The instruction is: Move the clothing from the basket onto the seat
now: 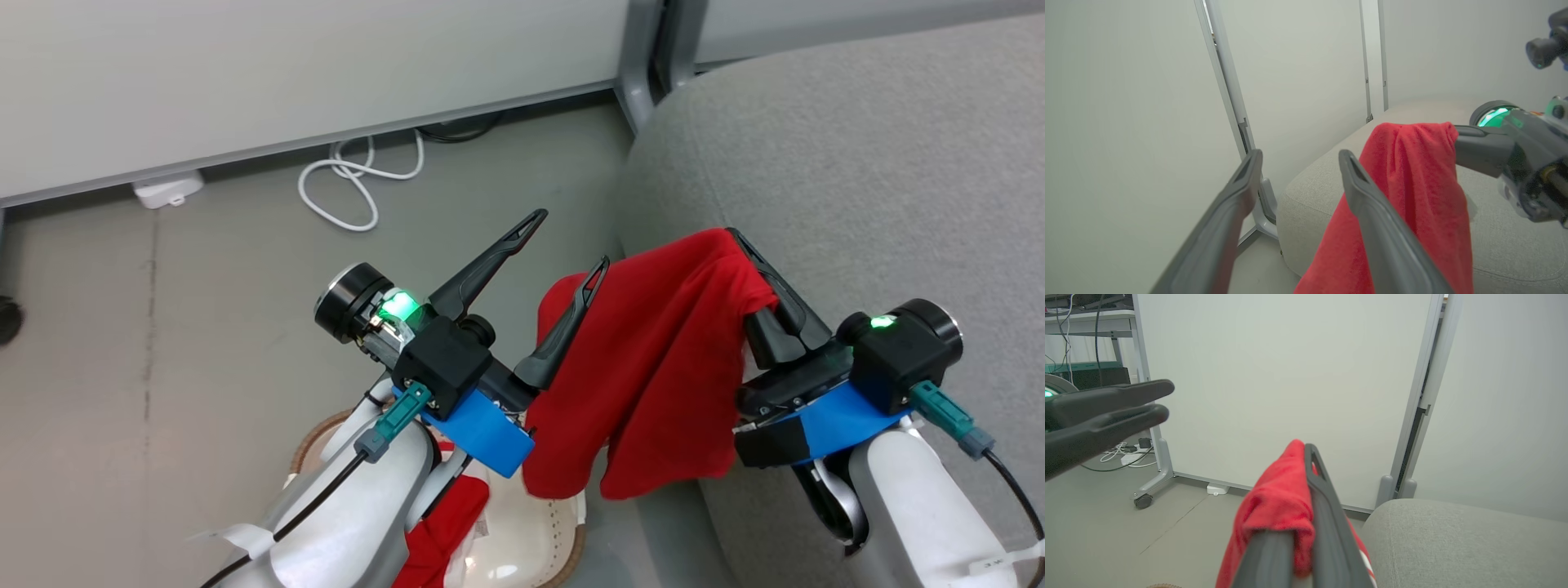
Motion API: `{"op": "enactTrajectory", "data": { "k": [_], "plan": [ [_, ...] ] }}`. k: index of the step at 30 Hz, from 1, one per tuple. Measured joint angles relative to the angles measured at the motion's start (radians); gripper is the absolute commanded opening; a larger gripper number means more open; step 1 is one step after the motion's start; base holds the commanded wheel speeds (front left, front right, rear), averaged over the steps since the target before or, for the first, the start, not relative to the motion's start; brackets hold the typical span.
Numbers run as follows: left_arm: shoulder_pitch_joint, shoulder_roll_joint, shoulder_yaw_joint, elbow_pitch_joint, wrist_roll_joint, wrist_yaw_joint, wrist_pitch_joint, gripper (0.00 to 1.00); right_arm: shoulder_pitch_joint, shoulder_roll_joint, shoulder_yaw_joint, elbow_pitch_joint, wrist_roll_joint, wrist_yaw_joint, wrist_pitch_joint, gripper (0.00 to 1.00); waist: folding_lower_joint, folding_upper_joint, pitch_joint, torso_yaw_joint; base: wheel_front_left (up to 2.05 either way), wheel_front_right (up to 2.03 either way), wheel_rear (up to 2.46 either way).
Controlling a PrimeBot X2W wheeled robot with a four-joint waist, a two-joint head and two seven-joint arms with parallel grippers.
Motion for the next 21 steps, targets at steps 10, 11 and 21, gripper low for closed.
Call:
{"op": "enactTrajectory", "data": {
  "k": [10, 11, 21],
  "plan": [
    [-0.028, 0.008, -0.023, 0.01, 0.009, -0.002, 0.0, 1.0, 0.023, 0.025, -0.09, -0.037, -0.011, 0.0, 0.0, 0.0, 0.0, 0.0, 0.045, -0.098, 0.0, 0.0, 0.0],
    [-0.029, 0.009, -0.025, 0.012, 0.009, -0.003, 0.0, 1.0, 0.025, 0.027, -0.1, -0.04, -0.012, 0.0, 0.0, 0.0, 0.0, 0.0, 0.048, -0.107, 0.0, 0.0, 0.0],
    [-0.052, 0.011, -0.049, 0.025, 0.009, -0.005, 0.0, 1.0, 0.062, 0.043, -0.2, -0.071, -0.021, 0.0, 0.0, 0.0, 0.0, 0.0, 0.066, -0.174, 0.0, 0.0, 0.0]
  ]
}}
